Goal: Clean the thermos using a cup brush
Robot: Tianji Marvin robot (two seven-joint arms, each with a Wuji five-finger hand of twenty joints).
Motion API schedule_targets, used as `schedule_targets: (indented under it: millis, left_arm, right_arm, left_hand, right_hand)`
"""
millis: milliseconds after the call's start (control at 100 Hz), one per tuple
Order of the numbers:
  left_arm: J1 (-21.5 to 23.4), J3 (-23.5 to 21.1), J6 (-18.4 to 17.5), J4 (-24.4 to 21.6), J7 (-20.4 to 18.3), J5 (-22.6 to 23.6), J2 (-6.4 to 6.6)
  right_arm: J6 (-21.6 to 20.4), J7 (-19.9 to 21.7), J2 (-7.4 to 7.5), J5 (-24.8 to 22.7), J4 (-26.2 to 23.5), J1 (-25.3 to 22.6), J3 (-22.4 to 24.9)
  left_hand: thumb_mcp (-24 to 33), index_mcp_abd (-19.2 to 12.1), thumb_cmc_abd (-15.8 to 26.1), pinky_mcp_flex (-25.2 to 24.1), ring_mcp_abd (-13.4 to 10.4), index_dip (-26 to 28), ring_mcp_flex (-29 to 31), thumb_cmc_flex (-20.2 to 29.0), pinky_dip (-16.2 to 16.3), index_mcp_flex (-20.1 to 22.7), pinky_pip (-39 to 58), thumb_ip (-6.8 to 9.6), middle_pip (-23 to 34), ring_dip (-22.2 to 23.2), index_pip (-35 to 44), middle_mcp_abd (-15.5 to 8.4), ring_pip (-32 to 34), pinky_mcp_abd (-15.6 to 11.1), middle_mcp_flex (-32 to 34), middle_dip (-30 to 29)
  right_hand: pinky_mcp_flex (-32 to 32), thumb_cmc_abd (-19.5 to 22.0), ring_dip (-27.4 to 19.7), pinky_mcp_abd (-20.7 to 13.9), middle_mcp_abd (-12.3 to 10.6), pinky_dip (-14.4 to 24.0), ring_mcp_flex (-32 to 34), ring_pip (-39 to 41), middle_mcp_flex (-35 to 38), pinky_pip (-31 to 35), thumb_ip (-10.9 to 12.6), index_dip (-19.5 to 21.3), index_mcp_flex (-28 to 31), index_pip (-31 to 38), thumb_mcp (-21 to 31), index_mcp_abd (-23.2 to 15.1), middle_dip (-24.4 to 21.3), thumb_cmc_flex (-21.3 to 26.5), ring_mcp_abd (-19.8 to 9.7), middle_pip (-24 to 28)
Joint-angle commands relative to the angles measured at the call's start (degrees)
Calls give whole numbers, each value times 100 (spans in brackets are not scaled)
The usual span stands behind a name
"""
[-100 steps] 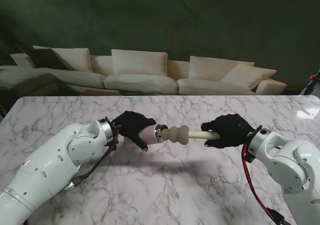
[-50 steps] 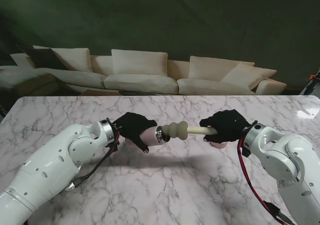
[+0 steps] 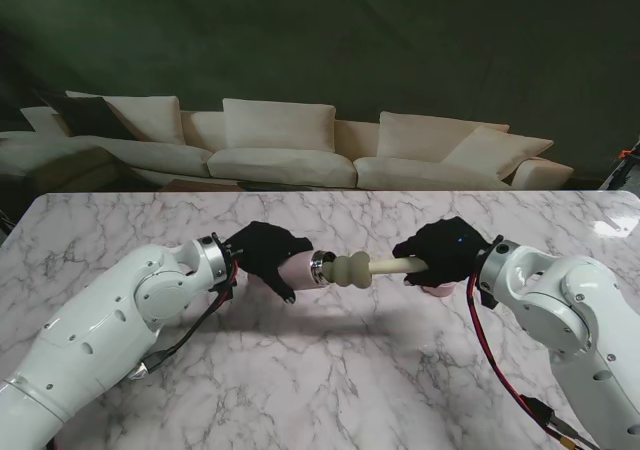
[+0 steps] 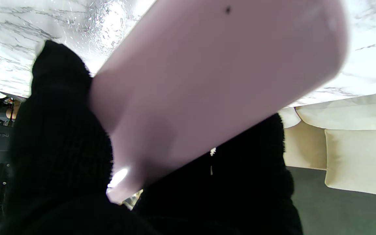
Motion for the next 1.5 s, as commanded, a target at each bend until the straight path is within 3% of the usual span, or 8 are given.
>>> schedule_targets:
  millis: [0,310,660,1060,1490]
  left_arm:
    - [-27,9,-47,-46,-81,-9,6]
    - [-209,258,-61,41,-55,-27,-15]
    - [-298,420,-27,156,63,-118,-61]
    - [-315,440,-26,149,125,-120,-78]
    - [-281,431,82,95,102,-239,-99]
  right_arm:
    - [35,-5,11,-48,-9,39,-72]
    - [29,-36,17,-249,89,368,-373]
    - [31,329,51,-197,101,730,-790]
    - [99,421,63,-200,354,1153,-1335]
    - [608,453,33,-255,586,1581,-2010]
  left_hand:
    - [1892,-1195,2197,124,-698,340,478,2138,111,481,307,244,417,345,872,-361,1056,-788,-8,100]
    - [1901,-1191,2210,123,-702,340,474,2150,111,482,307,247,417,346,871,-362,1053,-789,-14,102]
    - [1899,-1178,2211,169,-717,343,516,2156,113,491,324,240,430,356,881,-340,1071,-809,-14,114]
    - [1895,-1172,2210,341,-760,336,656,2182,143,552,413,231,467,415,908,-311,1150,-878,41,131]
    - [1874,-1162,2222,373,-772,315,686,2200,139,573,409,223,463,439,894,-298,1108,-891,52,114]
  right_hand:
    - [387,188,542,-178,135,253,440,2300,407,1094,124,-93,310,-32,510,-584,118,436,-992,172]
    - [386,199,545,-191,106,258,439,2306,416,1096,112,-91,317,-68,508,-635,150,412,-997,135]
    - [387,207,545,-204,97,258,439,2306,442,1091,113,-88,319,-95,491,-653,171,421,-997,103]
    - [396,210,558,-244,91,272,439,2328,476,1123,119,-89,326,-116,472,-636,198,437,-998,84]
    - [399,271,567,-282,89,284,438,2334,475,1147,125,-113,306,-153,399,-587,220,467,-1012,63]
